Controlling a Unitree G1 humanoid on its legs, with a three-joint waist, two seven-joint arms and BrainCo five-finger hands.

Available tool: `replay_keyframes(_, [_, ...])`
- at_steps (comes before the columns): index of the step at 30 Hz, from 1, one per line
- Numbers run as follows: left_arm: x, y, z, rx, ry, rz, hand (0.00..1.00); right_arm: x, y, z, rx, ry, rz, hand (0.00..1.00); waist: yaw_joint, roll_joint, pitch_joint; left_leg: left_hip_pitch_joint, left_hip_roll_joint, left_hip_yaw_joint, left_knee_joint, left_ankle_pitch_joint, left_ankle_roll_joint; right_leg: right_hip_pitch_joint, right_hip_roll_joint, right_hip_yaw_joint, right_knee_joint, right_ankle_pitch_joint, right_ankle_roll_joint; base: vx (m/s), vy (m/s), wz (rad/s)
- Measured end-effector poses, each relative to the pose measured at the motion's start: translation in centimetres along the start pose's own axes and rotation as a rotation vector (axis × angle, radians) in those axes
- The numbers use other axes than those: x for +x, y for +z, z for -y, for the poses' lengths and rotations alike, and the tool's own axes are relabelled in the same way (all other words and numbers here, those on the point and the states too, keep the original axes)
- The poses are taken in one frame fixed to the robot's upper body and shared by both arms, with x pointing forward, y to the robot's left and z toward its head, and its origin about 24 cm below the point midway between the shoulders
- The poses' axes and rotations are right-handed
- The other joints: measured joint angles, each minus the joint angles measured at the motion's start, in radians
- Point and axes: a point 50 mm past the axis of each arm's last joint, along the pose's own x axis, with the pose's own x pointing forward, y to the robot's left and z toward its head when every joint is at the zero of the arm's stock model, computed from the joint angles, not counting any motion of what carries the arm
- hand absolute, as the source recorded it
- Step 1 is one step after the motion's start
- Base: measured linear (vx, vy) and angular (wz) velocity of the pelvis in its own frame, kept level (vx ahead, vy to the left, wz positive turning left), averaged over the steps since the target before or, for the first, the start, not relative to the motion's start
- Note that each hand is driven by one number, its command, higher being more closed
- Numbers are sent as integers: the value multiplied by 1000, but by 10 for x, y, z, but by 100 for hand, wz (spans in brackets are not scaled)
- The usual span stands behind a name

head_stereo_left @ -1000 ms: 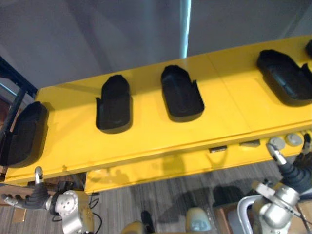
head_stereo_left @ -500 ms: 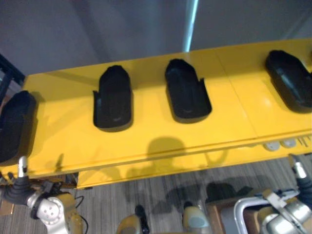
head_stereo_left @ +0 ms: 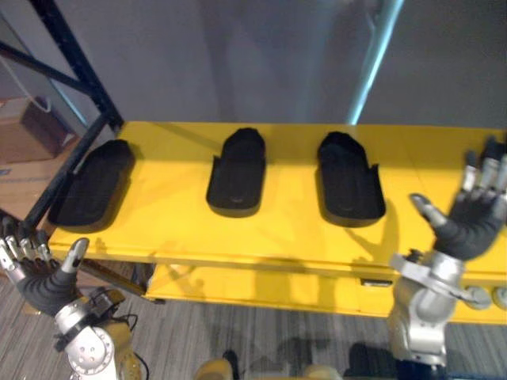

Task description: Walk over and take plastic housings, then place them on the shelf

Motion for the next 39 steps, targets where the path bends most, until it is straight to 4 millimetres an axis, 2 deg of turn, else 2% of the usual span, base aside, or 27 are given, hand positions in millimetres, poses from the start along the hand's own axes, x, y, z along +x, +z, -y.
replay_keyframes(2, [1, 1, -7, 23, 18, -4, 0, 4, -9, -19, 54, 78, -24, 0, 16, -3, -4, -14, -10, -34, -27, 28, -1, -1, -1, -31, -8, 2, -3, -55, -23, 56])
replay_keyframes(4, [1, 2, -13, 44, 10, -6, 0, 7, -19, -41, 109, 155, -69, 0, 50, -4, -5, -13, -13, -73, -77, 66, -3, -2, 4, -70, -9, 12, -19, -40, -19, 55])
replay_keyframes(8, [-4, 0, -22, 57, -32, -42, 0, 6, -25, -59, 152, 209, -107, 0, 91, -13, -10, -15, -15, -134, -145, 117, 3, -2, 11, -114, -9, 25, -36, -30, -3, 54])
replay_keyframes(11, [-7, -5, -27, 65, -69, -75, 0, 6, -28, -70, 157, 242, -128, 0, 98, -18, -12, -21, -22, -156, -181, 143, 9, -11, 7, -128, -8, 25, -36, -38, 9, 26])
replay_keyframes(16, [-12, -14, -30, 53, -76, -134, 0, 2, -34, -84, 181, 305, -174, 0, 100, -21, -14, -27, -17, -128, -174, 151, 8, -34, 6, -100, -6, 25, -36, -48, -5, -19])
replay_keyframes(18, [-16, -20, -29, 26, -73, -169, 0, -1, -37, -90, 188, 340, -211, 0, 85, -21, -13, -53, -9, -126, -122, 137, -1, -38, 15, -98, -5, 20, -42, -74, -36, -8])
replay_keyframes(20, [-19, -25, -29, -7, -68, -198, 0, -3, -40, -90, 181, 348, -234, 0, 87, -13, -8, -78, -2, -129, -66, 111, -7, -36, 23, -98, -4, 13, -49, -103, -55, -4])
replay_keyframes(23, [-28, -33, -30, -78, -69, -248, 0, -14, -51, -87, 138, 355, -315, 0, 87, 13, 7, -128, 30, -130, 58, 55, -17, -41, 56, -99, 39, -13, -61, -125, -61, -1])
replay_keyframes(25, [-31, -36, -21, -97, -130, -265, 0, -23, -53, -78, 115, 343, -347, 0, 83, 23, 2, -156, 57, -98, 52, 35, -3, -63, 68, -117, 50, -19, -62, -156, -92, 20])
replay_keyframes(27, [-35, -41, -4, -146, -182, -284, 0, -30, -52, -63, 81, 308, -366, 0, 55, 19, 0, -180, 79, -11, 86, 20, 29, -74, 38, -166, 38, -18, -66, -107, -10, 69])
replay_keyframes(28, [-38, -44, 7, -179, -215, -303, 0, -35, -53, -53, 55, 280, -389, 0, 31, 36, -8, -180, 91, 49, 147, 18, 33, -74, 25, -193, 50, -20, -63, -47, 18, 64])
replay_keyframes(29, [-39, -44, 9, -183, -220, -307, 0, -36, -53, -51, 50, 274, -390, 0, 28, 43, -11, -172, 92, 61, 147, 19, 31, -77, 25, -195, 54, -21, -62, 33, 48, 50])
replay_keyframes(30, [-40, -45, 13, -193, -236, -315, 0, -40, -50, -45, 42, 253, -390, 0, 13, 59, -19, -144, 85, 66, 80, 36, -26, -88, 16, -201, 85, -24, -47, 49, 68, 33])
replay_keyframes(31, [-37, -45, 19, -210, -249, -308, 0, -42, -48, -44, 42, 241, -383, 0, 5, 55, -17, -123, 57, 62, 20, 74, -14, -99, -7, -212, 101, -23, -46, 35, 105, 34])
replay_keyframes(35, [-37, -49, 43, -251, -307, -337, 0, -38, -44, -45, 47, 190, -340, 0, 2, 53, -13, -94, 11, 50, -127, 162, 14, -127, -37, -221, 115, -16, -35, -21, 70, 27])
replay_keyframes(37, [-38, -50, 46, -241, -301, -354, 0, -37, -43, -46, 52, 169, -325, 0, 2, 52, -10, -77, -5, 36, -181, 191, 24, -130, -44, -218, 115, -14, -33, -11, 77, 23])
replay_keyframes(39, [-35, -48, 43, -220, -266, -344, 0, -29, -39, -51, 74, 174, -270, 0, 7, 51, 20, -83, -16, 32, -187, 195, 27, -132, -50, -208, 112, -15, -34, -46, 63, 14])
